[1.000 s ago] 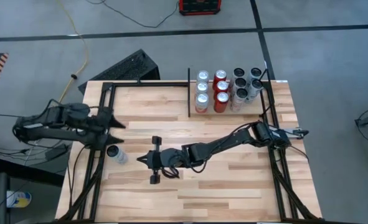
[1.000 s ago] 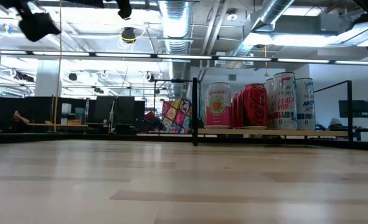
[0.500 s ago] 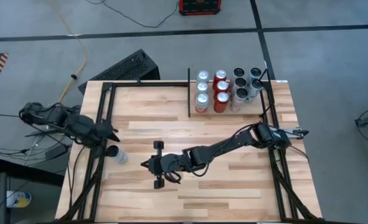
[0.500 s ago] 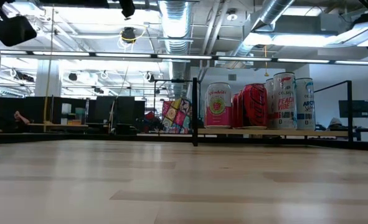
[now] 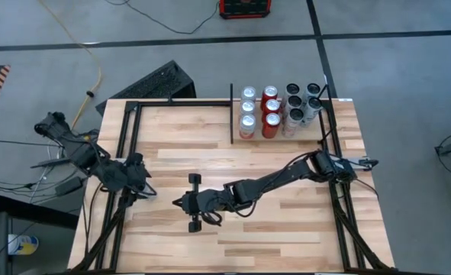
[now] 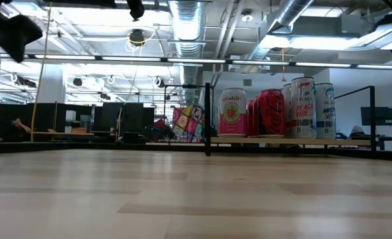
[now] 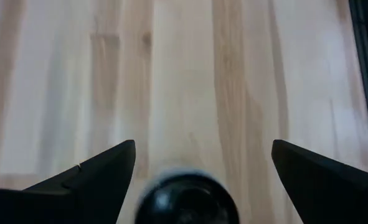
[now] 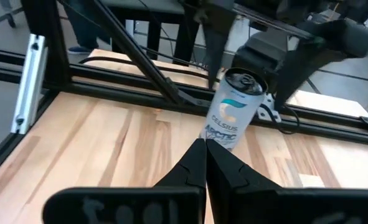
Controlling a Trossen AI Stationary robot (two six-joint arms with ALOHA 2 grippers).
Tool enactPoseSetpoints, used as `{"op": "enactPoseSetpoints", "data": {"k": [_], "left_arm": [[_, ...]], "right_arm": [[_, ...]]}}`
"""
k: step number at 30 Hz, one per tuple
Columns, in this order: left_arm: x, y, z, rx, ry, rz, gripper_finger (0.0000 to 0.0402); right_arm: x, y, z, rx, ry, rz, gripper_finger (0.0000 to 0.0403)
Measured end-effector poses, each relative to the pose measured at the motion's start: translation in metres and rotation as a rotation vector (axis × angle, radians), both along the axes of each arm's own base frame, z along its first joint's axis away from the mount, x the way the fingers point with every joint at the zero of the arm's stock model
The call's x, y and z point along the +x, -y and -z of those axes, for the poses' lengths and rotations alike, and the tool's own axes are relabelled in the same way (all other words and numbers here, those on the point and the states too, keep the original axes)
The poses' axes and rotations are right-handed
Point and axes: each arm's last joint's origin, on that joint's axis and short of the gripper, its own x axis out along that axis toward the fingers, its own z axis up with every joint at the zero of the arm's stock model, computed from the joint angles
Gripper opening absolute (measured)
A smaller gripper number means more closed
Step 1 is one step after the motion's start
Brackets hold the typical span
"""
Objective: Place canned beverage on shelf
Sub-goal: Put the black blue soda can on the shelf
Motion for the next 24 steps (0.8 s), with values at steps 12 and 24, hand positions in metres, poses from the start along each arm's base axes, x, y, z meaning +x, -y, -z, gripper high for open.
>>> {"op": "enactPoseSetpoints", "data": {"k": [12, 24], "left_arm": [[-0.01, 0.001, -0.004, 0.003, -0.081, 0.016, 0.0361], [-0.002, 0.01, 0.02, 0.078, -0.209, 0.004, 0.0361]], "right_arm": [[0.0, 0.001, 0.0, -0.005, -0.004, -0.002, 0.0026], [0.001, 0.003, 0.0, -0.008, -0.004, 0.001, 0.0026]]}}
